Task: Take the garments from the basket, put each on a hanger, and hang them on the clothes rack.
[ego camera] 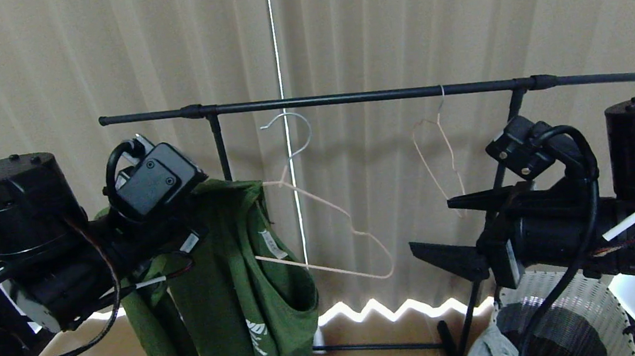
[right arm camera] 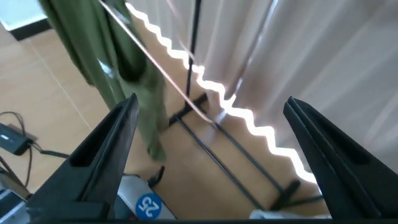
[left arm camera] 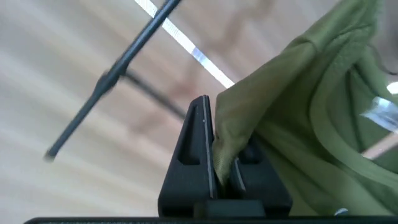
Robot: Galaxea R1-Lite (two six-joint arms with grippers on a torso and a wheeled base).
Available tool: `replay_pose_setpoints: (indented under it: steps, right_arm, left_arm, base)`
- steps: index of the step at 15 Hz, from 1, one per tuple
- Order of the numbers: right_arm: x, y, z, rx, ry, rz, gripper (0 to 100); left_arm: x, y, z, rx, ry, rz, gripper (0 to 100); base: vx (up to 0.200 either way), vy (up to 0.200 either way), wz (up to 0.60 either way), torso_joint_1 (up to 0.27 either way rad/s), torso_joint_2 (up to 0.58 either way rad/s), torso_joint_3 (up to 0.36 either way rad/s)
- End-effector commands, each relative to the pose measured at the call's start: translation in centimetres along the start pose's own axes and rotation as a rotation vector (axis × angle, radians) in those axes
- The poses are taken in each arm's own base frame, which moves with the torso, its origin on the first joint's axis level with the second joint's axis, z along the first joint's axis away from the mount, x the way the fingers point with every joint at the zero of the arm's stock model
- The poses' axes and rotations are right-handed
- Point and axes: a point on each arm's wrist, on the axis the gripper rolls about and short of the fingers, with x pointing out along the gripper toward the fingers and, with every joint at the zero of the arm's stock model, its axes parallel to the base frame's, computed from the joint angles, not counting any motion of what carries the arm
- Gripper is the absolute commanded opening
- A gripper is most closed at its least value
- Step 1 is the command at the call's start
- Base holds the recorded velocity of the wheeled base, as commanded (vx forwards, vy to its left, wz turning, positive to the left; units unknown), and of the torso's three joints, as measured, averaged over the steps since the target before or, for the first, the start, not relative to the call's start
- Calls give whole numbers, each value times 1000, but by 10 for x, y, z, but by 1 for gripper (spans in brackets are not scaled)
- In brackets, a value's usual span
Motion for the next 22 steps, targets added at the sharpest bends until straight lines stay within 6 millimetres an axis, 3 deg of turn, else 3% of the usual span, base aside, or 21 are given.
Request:
replay_pose_setpoints:
  steps: [1, 7, 10, 14, 22]
  right_arm:
    - [-2, -2, -7, 6, 17, -9, 100]
    - [1, 7, -18, -1, 59, 14, 100]
    - [6, 24, -19, -3, 61, 79, 100]
    - [28, 41, -15, -12, -15, 125, 100]
    - [77, 41, -14, -7, -89, 47, 100]
  left_arm:
    - [-2, 5, -8, -4, 40, 26, 0]
    - [3, 9, -2, -259, 104, 60, 0]
    - [6, 9, 27, -403, -3, 43, 0]
    - [12, 10, 54, -438, -95, 26, 0]
    - [4, 10, 71, -476, -161, 8, 0]
  base:
    - [0, 0, 0, 0, 0, 0]
    - [0, 0, 0, 0, 0, 0]
    - [0, 0, 0, 0, 0, 0]
    - [0, 0, 0, 0, 0, 0]
    - [0, 0, 0, 0, 0, 0]
